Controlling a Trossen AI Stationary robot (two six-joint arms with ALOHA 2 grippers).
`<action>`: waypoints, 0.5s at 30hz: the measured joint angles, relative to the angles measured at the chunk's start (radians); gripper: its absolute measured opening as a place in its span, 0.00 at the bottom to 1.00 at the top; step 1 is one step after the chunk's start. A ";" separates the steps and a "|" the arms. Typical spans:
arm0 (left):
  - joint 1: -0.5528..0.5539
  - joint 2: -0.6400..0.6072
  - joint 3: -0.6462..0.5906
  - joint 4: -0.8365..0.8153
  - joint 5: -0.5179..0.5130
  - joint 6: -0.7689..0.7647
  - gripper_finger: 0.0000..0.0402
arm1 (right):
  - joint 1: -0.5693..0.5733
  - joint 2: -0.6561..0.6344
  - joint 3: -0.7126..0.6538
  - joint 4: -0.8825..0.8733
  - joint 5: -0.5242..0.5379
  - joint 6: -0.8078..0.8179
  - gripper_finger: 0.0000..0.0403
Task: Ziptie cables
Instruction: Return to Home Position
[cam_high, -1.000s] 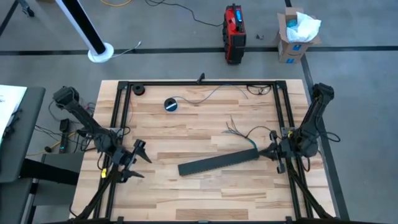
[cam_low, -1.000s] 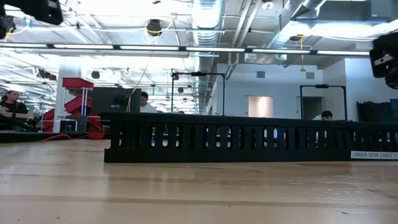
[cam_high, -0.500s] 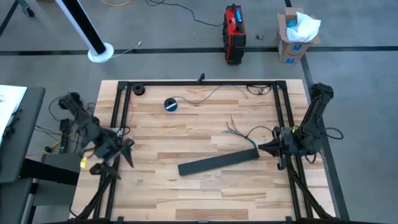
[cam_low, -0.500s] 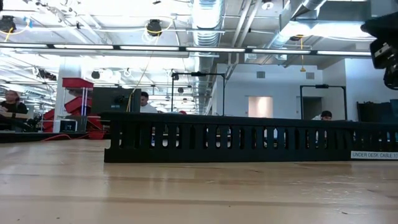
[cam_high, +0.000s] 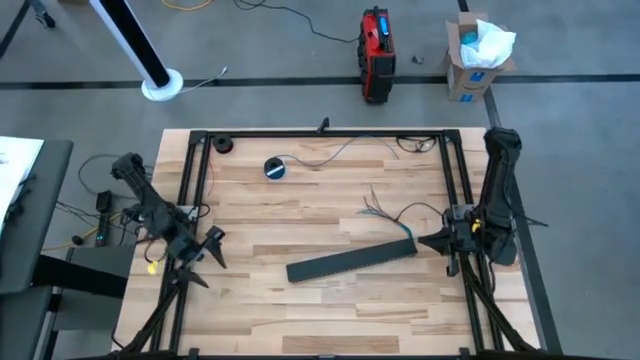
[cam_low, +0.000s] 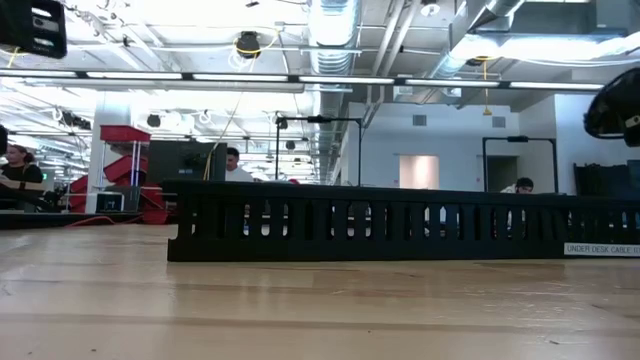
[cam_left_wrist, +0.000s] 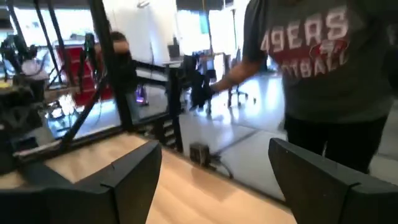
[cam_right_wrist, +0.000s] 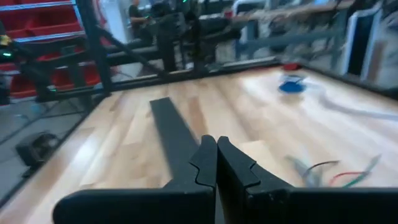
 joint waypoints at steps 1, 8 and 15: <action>-0.002 -0.003 0.000 0.000 -0.006 -0.019 0.72 | 0.020 0.009 0.000 -0.012 0.042 0.001 0.00; -0.002 0.000 0.006 -0.037 -0.089 -0.057 0.72 | 0.101 0.051 -0.001 -0.058 0.203 -0.003 0.00; -0.002 0.002 0.007 -0.047 -0.109 -0.171 0.72 | 0.058 0.104 -0.001 -0.036 0.125 0.006 0.00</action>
